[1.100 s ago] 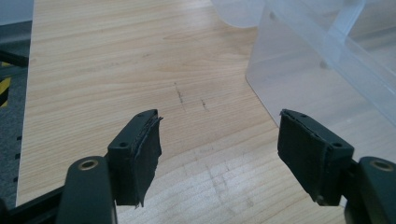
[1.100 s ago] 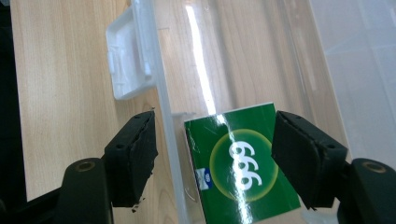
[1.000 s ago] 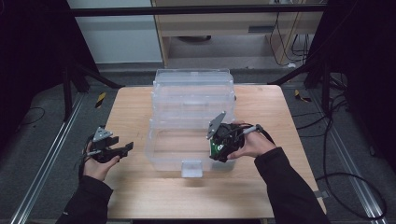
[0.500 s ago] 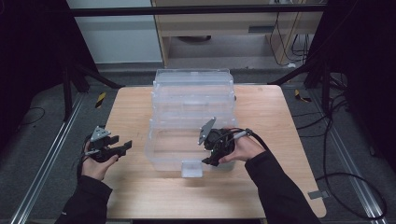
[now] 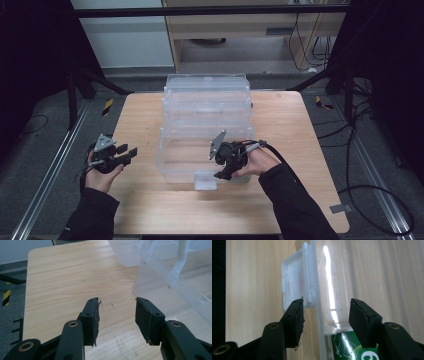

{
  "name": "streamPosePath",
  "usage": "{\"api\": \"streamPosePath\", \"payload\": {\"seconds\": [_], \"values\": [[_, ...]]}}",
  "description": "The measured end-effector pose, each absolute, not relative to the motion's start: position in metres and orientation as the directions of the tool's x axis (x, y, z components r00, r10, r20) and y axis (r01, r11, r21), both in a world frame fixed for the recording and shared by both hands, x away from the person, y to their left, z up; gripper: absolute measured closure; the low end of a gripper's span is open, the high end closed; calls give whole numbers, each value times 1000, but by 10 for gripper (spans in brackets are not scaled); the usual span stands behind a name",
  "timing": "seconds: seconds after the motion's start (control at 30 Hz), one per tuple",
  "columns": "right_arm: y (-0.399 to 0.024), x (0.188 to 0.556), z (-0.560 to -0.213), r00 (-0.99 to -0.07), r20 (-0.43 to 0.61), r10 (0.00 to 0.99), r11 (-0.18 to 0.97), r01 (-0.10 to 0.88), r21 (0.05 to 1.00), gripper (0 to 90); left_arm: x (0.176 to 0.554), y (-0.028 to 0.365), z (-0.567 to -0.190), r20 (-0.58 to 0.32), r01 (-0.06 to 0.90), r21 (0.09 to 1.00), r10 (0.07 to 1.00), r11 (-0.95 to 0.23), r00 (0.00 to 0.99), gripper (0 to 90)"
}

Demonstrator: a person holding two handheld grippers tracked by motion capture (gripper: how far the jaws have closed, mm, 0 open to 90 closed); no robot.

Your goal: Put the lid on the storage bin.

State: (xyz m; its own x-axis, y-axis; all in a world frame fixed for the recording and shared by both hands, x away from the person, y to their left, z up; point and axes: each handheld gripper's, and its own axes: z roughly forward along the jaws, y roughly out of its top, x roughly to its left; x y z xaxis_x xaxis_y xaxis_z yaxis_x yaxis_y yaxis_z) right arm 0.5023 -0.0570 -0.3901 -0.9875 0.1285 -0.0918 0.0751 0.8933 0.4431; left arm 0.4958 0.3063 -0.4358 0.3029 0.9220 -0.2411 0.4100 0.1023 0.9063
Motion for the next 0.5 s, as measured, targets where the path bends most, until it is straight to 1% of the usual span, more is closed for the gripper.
{"api": "streamPosePath", "payload": {"seconds": [0.03,0.07,0.13,0.17,0.2,0.23,0.3,0.37,0.4,0.47,0.5], "values": [[-57,502,-391,-988,-88,127,895,76,439,487,496,308,-436,-232,413,906,924,91,305,532],[-56,503,-392,-988,-84,126,896,78,437,494,493,315,-434,-154,454,891,930,-16,335,531],[-56,504,-395,-989,-71,127,900,85,428,509,495,309,-436,-217,406,911,924,75,316,531],[-55,504,-396,-990,-66,128,902,88,423,515,496,307,-436,-235,391,915,920,100,315,531],[-55,504,-397,-990,-67,123,906,85,414,520,493,314,-434,-162,431,902,924,-3,346,534],[-54,504,-398,-990,-58,128,909,93,407,520,492,316,-433,-147,437,899,921,-28,361,560],[-53,504,-399,-992,-53,117,910,85,407,532,496,307,-435,-236,380,920,913,99,332,567],[-52,504,-400,-993,-44,113,910,85,407,552,495,308,-434,-228,390,917,915,87,332,572],[-51,505,-401,-993,-37,111,912,87,401,563,492,315,-432,-161,430,903,920,-9,356,571],[-50,505,-402,-993,-27,112,920,93,381,576,492,315,-431,-149,432,902,923,-21,355,575],[-49,505,-402,-993,-20,115,921,99,376,576,494,309,-432,-208,396,916,919,64,333,574]]}}
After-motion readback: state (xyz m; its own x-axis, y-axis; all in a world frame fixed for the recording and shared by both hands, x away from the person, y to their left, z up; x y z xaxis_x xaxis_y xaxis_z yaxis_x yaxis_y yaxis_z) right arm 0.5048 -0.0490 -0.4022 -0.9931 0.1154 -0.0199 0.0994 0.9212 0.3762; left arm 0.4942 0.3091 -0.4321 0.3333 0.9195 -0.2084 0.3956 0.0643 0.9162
